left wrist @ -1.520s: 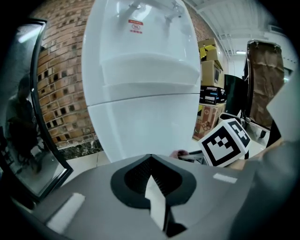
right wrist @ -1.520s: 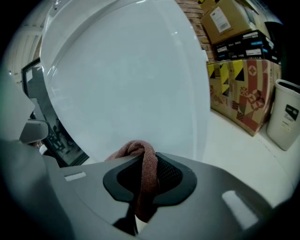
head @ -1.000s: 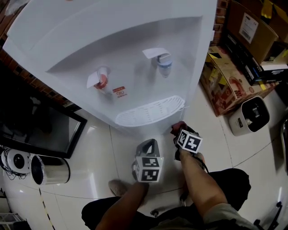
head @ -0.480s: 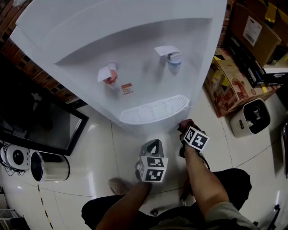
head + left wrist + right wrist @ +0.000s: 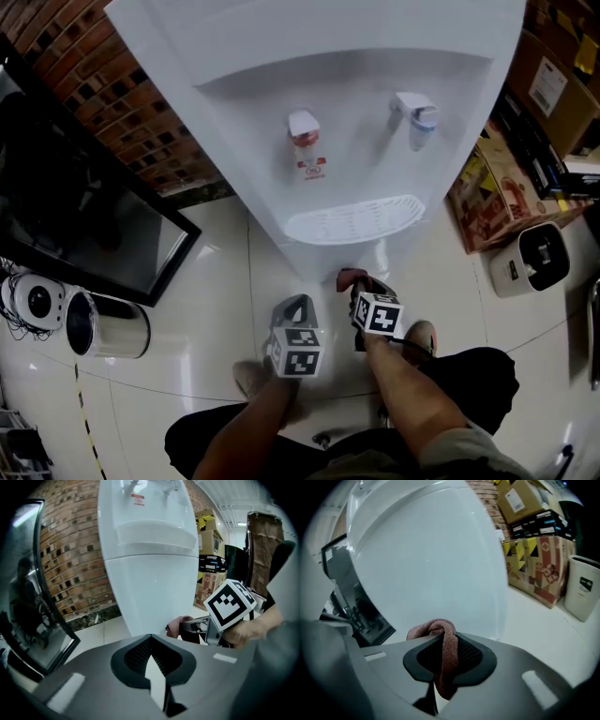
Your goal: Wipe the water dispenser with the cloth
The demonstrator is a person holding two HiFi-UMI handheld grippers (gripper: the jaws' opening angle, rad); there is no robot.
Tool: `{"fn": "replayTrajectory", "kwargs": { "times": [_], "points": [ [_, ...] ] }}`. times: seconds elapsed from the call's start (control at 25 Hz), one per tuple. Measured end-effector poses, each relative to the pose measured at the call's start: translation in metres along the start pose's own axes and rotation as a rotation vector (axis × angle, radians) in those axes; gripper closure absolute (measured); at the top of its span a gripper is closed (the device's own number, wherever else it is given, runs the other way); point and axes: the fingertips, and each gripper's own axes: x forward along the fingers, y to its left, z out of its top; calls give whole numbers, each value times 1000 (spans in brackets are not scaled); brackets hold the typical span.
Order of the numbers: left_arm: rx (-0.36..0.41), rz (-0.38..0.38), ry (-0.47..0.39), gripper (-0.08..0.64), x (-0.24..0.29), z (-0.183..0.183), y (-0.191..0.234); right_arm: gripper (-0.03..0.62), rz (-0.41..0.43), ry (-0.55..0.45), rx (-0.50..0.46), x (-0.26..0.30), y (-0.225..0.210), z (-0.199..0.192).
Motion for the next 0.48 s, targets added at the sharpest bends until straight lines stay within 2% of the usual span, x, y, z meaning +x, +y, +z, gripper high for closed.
{"fn": "replayTrajectory", "kwargs": {
  "times": [0.12,0.24,0.48],
  "points": [
    [-48,47,14,560,-11,-17,28,525,79,51,-65,13,46,-18],
    [-79,84,23,560,-23,-30,52,525,127,113,-86,27,84,-40],
    [-129,96,43,560,-33,-49,74,525,145,209,-59,59,117,-79]
  ]
}}
